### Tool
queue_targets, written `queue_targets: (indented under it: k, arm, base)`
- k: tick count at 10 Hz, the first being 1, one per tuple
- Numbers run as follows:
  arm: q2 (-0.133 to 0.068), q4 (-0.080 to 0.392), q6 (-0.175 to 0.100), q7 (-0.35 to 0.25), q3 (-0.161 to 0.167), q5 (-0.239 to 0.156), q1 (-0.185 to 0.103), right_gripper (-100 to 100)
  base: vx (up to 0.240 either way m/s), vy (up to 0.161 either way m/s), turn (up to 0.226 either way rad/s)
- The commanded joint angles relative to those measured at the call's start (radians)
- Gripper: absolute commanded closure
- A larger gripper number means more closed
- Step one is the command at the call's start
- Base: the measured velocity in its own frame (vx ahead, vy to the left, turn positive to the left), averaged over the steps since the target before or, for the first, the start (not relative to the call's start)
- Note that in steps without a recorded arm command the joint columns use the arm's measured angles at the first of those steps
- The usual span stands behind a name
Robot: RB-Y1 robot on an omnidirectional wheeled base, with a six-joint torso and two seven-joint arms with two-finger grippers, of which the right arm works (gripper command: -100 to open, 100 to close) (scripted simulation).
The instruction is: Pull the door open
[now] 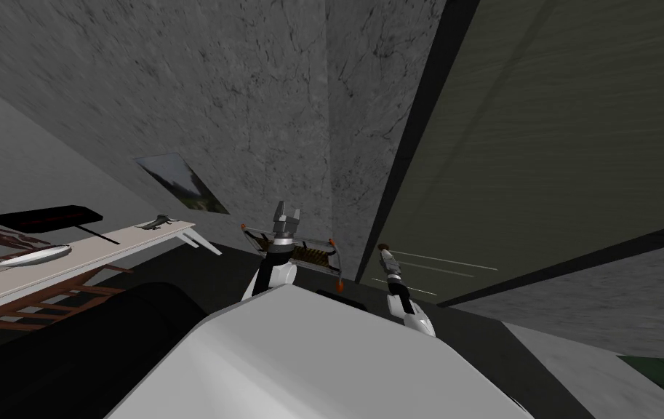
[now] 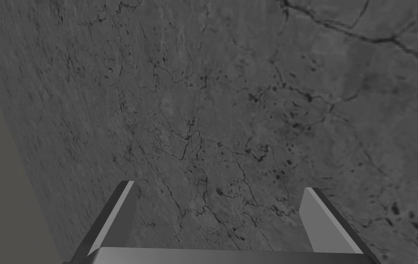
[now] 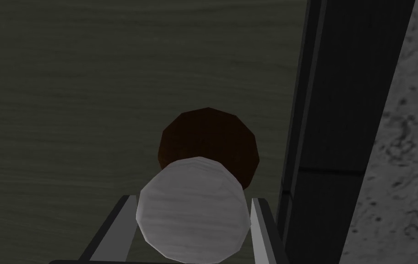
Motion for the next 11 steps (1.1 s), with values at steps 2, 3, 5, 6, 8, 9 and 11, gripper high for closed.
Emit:
queue_targets:
  k: [2,3,5,6,8,9,11]
  arm:
    - [0.005,0.002,0.001,-0.001,0.003,0.002,0.001,100]
    - [0.005,0.002,0.001,-0.001,0.003,0.002,0.001,100]
    - [-0.002,-0.003,0.002,-0.034,0.000,-0.007,0.004,100]
    - [-0.003,-0.004,0.002,-0.046,0.001,-0.009,0.005,100]
    - [-0.005,-0.008,0.002,-0.098,0.002,-0.020,0.011,100]
    - [-0.006,-0.010,0.002,-0.122,0.002,-0.025,0.014,100]
    - [-0.007,-0.014,0.002,-0.170,0.003,-0.036,0.019,100]
  base:
    - [-0.003,0.001,0.005]
    - [0.000,0.000,0.000]
    - [-0.004,-0.004,0.024]
    - [-0.015,-0.012,0.044]
    - [-0.018,-0.012,0.068]
    - [-0.018,-0.009,0.059]
    - [-0.018,-0.011,0.060]
